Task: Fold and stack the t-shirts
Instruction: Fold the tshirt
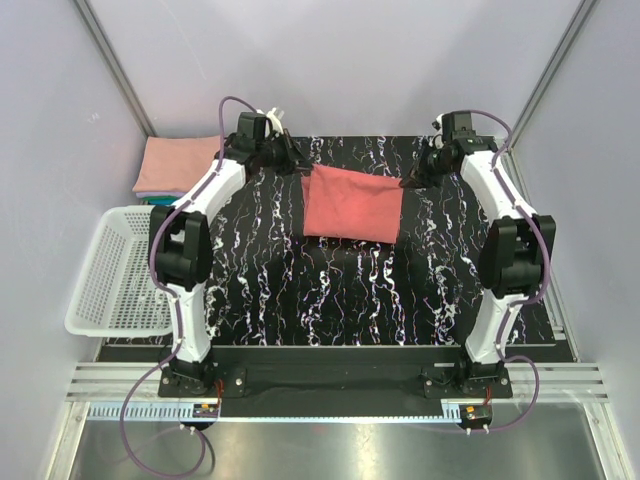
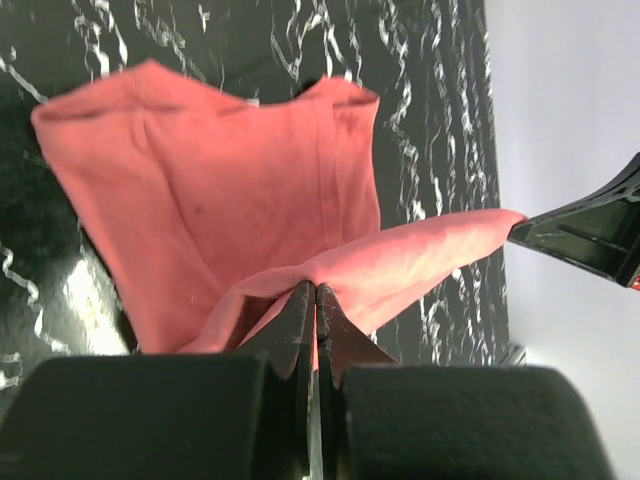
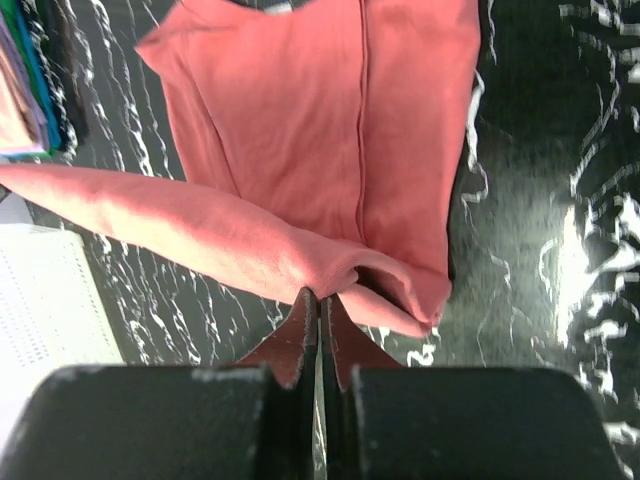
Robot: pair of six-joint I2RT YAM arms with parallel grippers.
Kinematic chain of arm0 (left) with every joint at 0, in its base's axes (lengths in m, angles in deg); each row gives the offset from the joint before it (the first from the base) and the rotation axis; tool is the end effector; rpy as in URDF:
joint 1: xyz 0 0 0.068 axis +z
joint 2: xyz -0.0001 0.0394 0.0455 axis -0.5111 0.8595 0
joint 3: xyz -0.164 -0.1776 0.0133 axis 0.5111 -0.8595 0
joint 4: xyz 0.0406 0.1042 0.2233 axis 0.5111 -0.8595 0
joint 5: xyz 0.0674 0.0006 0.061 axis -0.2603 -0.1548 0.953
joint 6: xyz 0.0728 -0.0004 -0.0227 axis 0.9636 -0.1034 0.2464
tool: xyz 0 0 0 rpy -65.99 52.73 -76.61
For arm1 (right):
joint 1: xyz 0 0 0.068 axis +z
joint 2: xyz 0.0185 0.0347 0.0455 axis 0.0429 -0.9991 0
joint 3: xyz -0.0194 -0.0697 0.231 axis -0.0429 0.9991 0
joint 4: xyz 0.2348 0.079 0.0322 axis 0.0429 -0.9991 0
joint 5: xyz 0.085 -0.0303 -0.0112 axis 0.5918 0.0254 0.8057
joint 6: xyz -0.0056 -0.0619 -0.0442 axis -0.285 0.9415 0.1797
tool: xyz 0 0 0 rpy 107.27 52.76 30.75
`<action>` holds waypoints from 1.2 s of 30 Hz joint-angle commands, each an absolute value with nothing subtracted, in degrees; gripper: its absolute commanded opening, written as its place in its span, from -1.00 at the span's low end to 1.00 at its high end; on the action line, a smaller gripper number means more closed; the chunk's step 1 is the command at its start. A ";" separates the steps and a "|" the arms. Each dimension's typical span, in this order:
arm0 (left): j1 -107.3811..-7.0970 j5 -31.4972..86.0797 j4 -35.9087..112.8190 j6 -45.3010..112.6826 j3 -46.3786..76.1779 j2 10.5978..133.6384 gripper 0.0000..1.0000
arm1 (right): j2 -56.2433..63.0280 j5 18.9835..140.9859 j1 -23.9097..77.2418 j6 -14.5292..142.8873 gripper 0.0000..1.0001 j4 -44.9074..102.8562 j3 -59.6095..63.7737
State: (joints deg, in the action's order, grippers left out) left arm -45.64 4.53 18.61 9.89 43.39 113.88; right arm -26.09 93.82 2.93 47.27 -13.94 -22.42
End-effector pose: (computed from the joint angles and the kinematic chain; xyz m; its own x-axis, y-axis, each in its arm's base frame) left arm 0.4484 -0.1538 0.2387 -0.8094 -0.2981 -0.5060 0.2004 0.6697 -0.7151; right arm 0.4159 0.0629 0.2393 -0.8583 0.2950 -0.4199 0.0472 0.8602 0.5078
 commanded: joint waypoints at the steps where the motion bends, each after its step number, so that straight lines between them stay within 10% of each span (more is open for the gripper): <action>1: -45.15 4.61 28.52 7.57 44.51 113.26 -1.00 | -27.93 97.21 2.46 48.05 -1.00 -11.39 -27.48; 36: -43.48 5.67 38.37 4.32 53.36 128.28 -1.00 | -45.07 99.06 0.44 42.61 -0.96 -5.85 -42.25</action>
State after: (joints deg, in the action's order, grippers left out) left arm -44.00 6.67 33.74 5.06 47.50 127.51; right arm -43.25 98.56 1.42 43.88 -8.28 -38.07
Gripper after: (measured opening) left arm 0.009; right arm 0.019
